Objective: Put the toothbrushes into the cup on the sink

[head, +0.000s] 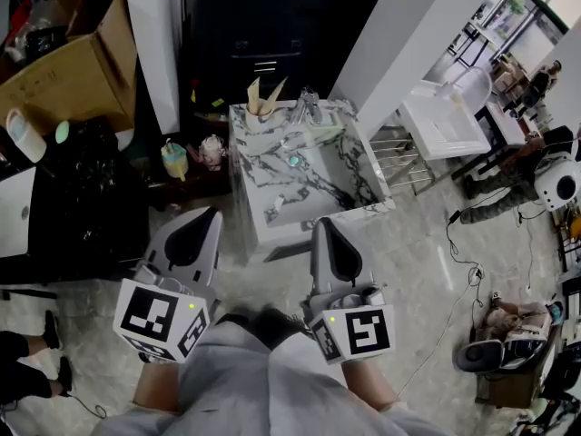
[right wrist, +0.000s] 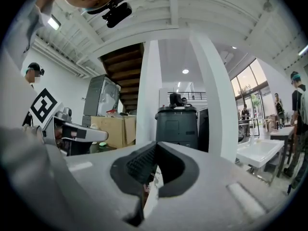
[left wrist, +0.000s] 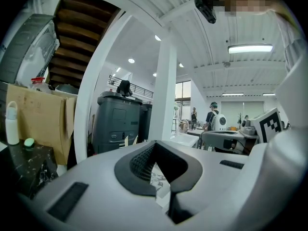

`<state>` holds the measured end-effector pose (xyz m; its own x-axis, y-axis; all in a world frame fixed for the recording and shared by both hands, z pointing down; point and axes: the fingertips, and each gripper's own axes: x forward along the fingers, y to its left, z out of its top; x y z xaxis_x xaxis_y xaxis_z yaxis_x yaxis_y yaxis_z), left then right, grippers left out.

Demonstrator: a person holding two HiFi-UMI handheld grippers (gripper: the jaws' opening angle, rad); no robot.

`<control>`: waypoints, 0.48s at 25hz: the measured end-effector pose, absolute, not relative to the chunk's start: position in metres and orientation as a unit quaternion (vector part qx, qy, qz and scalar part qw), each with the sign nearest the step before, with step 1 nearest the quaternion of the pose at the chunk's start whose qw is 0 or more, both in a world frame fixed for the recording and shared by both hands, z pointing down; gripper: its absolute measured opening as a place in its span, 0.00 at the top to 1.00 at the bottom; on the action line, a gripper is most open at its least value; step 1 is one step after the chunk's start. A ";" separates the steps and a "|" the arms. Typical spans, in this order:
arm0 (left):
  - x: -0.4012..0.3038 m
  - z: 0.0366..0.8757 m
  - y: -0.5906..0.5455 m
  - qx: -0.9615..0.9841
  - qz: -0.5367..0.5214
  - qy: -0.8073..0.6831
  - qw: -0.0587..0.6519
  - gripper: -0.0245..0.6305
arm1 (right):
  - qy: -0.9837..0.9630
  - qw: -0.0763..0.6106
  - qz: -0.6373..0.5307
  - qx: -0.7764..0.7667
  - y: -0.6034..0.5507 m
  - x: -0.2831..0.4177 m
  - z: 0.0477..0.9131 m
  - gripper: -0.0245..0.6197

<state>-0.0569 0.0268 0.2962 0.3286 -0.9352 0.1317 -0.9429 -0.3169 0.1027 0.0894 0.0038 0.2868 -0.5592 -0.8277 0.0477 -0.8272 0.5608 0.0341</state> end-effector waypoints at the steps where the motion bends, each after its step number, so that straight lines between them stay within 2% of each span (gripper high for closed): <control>1: -0.056 0.295 0.027 0.811 0.022 -0.580 0.081 0.96 | -0.884 0.032 0.000 0.466 0.004 0.090 0.287 0.97; 12: -0.034 0.282 0.017 0.802 0.016 -0.592 0.075 0.96 | -0.892 0.023 -0.022 0.450 -0.013 0.115 0.268 0.96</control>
<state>-0.0338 0.0170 0.2821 0.2979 -0.9476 0.1152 -0.9525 -0.2870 0.1019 0.1151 -0.0131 0.2677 -0.5936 -0.8044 0.0220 -0.8024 0.5938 0.0602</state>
